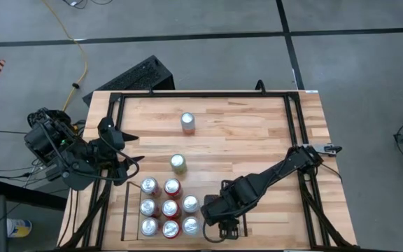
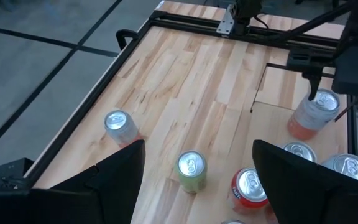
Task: Place canned beverage on shelf
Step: Put the pink soda can on the shelf
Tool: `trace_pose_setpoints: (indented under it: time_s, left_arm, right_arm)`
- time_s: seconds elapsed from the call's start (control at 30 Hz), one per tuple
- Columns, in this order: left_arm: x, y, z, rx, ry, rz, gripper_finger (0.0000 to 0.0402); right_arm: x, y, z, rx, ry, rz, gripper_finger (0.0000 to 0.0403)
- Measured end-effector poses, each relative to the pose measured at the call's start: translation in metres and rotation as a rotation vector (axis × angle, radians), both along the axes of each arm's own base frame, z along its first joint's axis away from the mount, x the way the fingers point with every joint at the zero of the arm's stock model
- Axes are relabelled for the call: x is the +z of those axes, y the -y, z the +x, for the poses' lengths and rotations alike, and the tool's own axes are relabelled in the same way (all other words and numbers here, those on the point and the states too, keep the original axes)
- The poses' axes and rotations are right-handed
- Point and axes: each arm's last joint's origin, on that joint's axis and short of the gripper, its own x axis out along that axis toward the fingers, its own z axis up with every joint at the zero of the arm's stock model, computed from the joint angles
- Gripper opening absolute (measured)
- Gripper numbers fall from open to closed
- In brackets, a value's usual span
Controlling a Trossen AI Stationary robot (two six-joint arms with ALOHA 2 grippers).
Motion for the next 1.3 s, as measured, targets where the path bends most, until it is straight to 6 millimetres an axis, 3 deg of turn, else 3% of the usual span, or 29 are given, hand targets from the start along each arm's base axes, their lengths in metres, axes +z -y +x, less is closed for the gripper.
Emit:
trace_pose_setpoints:
  time_s: [0.23, 0.5, 0.73, 0.97, 1.3]
  left_arm:
    - [0.000, 0.000, 0.000, -0.006, -0.003, 0.008, 0.0281]
    - [0.000, 0.000, 0.000, -0.016, -0.013, -0.004, 0.0281]
    - [0.000, 0.001, 0.000, -0.016, -0.009, -0.009, 0.0281]
    - [0.000, 0.001, 0.000, -0.007, -0.003, -0.014, 0.0281]
    - [0.000, 0.000, 0.000, 0.012, 0.013, -0.016, 0.0281]
  right_arm:
    - [-0.002, 0.005, 0.001, -0.072, 0.018, -0.088, 0.0313]
    - [-0.002, -0.009, -0.008, 0.013, 0.009, -0.070, 0.0315]
    - [-0.004, -0.010, -0.014, 0.018, 0.002, -0.170, 0.0333]
    - [-0.007, -0.010, -0.013, -0.009, -0.004, -0.169, 0.0355]
    - [-0.022, -0.012, -0.007, -0.028, -0.021, -0.135, 0.0357]
